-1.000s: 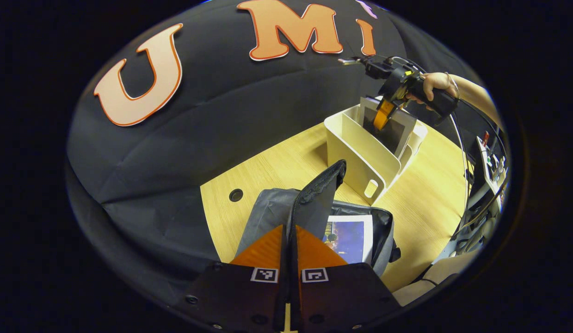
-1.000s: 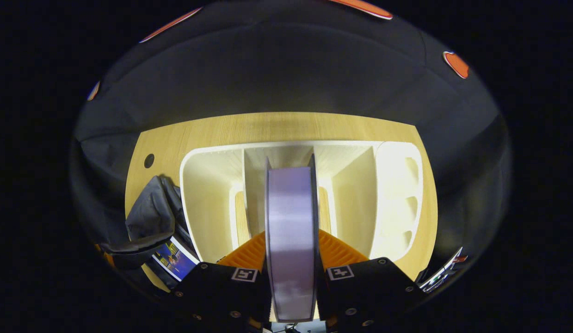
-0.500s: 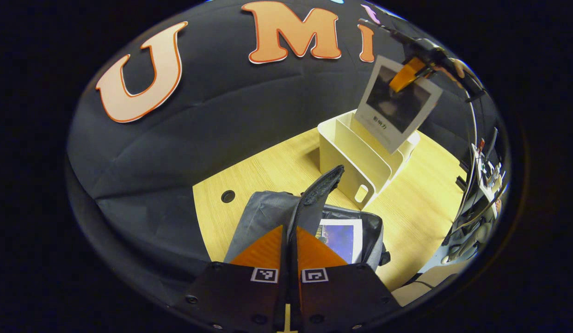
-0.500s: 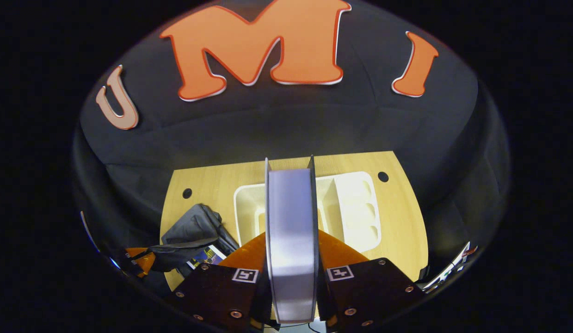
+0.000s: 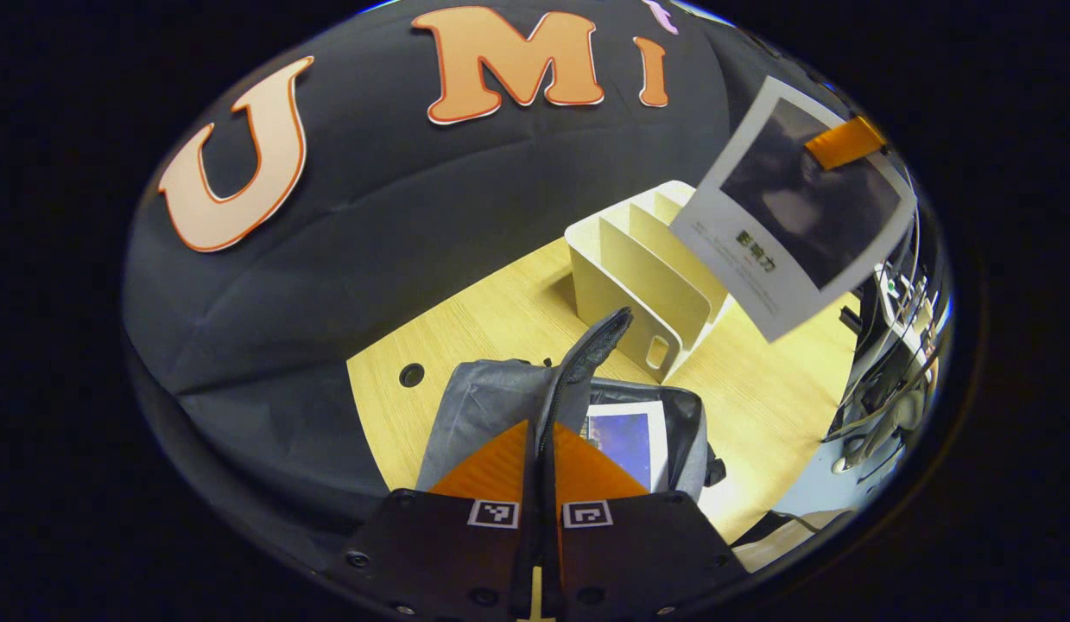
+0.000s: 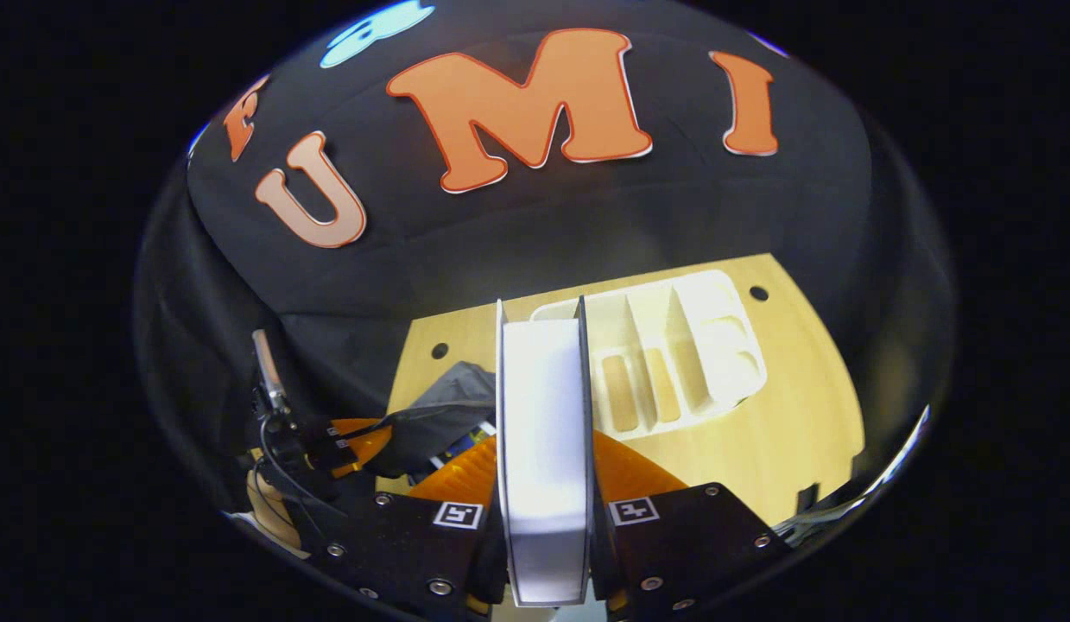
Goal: Open the schoolbag, grab two books from the bookshelf and put them into the schoolbag.
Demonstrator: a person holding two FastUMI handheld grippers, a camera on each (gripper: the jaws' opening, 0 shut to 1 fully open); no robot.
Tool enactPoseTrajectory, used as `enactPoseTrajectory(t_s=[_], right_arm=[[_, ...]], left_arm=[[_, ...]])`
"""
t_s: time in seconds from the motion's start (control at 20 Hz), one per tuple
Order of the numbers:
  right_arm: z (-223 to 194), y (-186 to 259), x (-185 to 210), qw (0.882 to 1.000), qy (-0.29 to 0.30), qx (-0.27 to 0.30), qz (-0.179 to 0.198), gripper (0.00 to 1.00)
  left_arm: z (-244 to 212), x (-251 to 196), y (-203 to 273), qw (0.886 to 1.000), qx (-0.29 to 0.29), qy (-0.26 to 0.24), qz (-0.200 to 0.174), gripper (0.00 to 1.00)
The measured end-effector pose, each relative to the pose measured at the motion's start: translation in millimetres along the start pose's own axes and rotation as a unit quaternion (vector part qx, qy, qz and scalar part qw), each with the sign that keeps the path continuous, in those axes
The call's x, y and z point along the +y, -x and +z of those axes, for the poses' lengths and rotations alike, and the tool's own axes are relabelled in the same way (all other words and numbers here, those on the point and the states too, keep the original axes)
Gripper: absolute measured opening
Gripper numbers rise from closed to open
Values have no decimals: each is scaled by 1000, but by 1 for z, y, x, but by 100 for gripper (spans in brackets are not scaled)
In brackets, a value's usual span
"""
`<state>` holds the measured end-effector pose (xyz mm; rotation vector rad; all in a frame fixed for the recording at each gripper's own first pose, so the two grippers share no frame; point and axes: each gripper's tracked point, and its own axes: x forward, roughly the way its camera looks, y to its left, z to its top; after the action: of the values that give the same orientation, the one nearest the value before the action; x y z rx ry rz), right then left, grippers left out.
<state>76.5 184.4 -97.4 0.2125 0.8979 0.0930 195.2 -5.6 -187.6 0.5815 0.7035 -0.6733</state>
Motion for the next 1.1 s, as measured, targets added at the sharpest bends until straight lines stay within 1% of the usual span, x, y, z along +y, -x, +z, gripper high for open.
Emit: enactPoseTrajectory(t_s=[0.15,0.25,0.45,0.6,0.75,0.8,0.9,1.0,1.1], right_arm=[[-43,-14,-5,996,-76,-1,44,39],[-65,-34,-12,988,-134,-2,72,39],[-109,-76,-15,961,-247,6,125,39],[-124,-107,-8,940,-305,-6,156,39],[-135,-137,12,917,-352,-7,190,38],[-137,-151,19,910,-364,-7,197,38],[-147,-176,35,906,-377,-1,195,38],[-151,-196,51,901,-386,1,196,39],[-150,-210,62,898,-398,-16,190,38]], left_arm=[[3,0,1,1000,7,-11,-3,4],[6,-1,2,1000,11,-16,0,4],[9,-1,5,999,19,-34,1,4],[10,0,8,999,22,-47,7,4],[14,-3,10,998,21,-62,9,4],[17,-4,12,997,18,-70,13,5],[21,-6,13,995,15,-92,23,4],[22,-7,14,995,14,-97,23,4],[25,-9,14,996,11,-92,18,5]])
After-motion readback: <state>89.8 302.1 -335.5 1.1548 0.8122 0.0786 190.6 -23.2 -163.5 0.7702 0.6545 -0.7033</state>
